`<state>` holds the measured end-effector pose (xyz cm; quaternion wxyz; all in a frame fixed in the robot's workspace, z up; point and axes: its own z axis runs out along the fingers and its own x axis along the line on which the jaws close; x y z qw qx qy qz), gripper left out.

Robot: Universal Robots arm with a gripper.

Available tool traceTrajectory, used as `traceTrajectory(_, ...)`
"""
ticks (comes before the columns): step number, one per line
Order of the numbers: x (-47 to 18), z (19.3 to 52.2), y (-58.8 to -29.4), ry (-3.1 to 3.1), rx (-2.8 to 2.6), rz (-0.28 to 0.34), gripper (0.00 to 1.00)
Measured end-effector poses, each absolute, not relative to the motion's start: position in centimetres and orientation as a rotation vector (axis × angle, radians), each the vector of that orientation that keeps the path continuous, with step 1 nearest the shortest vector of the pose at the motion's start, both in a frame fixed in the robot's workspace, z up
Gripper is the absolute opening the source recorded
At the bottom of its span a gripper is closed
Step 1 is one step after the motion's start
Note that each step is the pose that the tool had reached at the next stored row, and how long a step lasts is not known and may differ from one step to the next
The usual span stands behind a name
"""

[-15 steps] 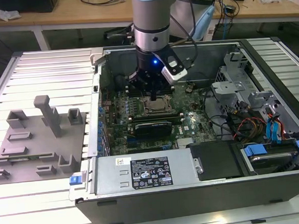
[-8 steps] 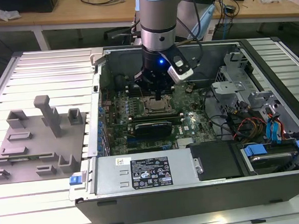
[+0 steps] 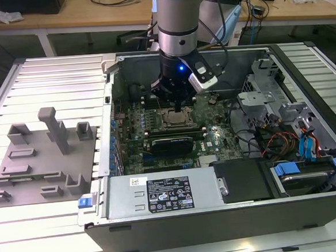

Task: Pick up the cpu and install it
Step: 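Close the cpu cover, then install the first cpu locking lever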

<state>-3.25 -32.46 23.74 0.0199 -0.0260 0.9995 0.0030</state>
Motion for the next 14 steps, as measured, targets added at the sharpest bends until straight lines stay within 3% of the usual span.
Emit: traceTrajectory(14,-3.25,23.97,-32.46,3.101,-0.081,0.009,0.11)
